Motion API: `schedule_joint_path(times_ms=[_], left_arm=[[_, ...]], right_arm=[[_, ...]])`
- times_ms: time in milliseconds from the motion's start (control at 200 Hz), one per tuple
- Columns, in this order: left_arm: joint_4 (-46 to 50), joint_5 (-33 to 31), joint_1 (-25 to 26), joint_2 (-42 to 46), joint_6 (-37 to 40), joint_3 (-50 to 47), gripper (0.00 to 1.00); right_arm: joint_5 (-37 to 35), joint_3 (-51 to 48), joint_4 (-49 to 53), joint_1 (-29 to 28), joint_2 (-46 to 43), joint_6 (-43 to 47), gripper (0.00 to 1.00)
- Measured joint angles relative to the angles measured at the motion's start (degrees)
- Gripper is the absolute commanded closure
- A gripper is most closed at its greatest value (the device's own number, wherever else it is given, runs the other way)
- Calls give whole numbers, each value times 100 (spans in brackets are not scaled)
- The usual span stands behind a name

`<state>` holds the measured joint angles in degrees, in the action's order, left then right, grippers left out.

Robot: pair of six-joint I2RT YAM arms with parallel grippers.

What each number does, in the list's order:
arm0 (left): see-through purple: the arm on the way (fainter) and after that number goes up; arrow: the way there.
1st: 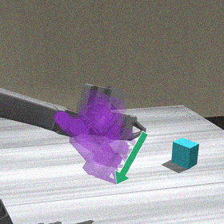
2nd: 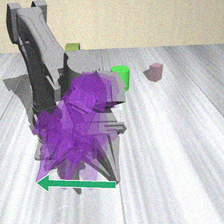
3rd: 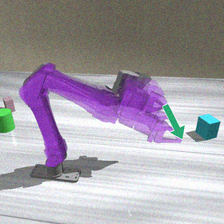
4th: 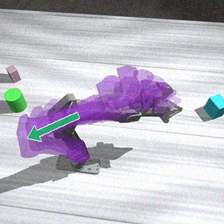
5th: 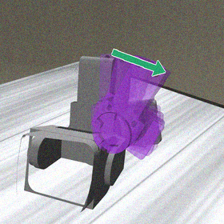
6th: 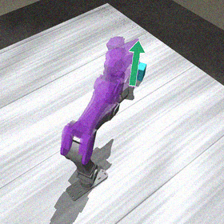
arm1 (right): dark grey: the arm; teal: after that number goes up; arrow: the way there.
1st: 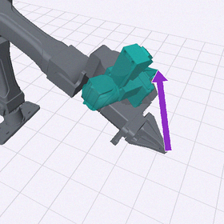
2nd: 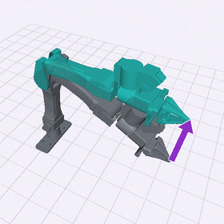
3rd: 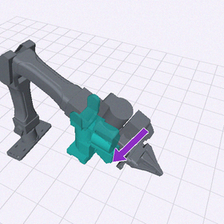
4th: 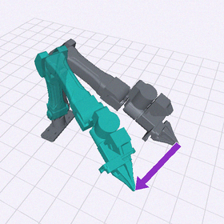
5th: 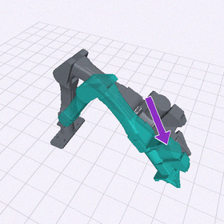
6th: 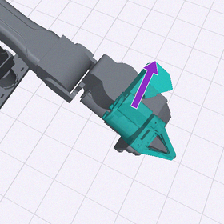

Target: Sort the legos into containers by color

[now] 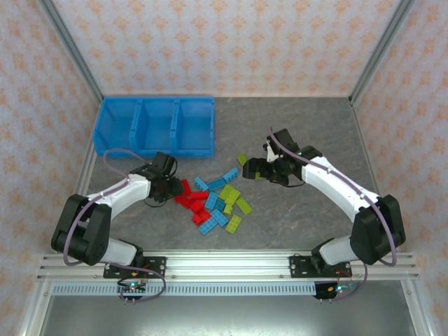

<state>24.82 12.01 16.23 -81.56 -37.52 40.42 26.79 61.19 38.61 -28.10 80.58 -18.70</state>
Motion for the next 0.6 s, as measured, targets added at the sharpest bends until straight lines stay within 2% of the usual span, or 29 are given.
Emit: schedule_joint_path(times_ms=[180,360,440,530,601], left_arm=[[-201,-2,63,-107,-2,-15,48],[-409,-87,61,-317,-13,-46,57],[-409,-133,66,-323,-31,-46,65],[-428,-179,66,-319,-44,-46,80],[-424,-190,66,-264,-76,-42,87]], right_arm=[[0,0,-2,0,33,-15,1],[0,-7,-2,0,63,-35,1],[0,-7,-2,0,63,-37,1],[-20,-11,0,0,61,-39,1],[-31,-13,0,0,61,-59,1]])
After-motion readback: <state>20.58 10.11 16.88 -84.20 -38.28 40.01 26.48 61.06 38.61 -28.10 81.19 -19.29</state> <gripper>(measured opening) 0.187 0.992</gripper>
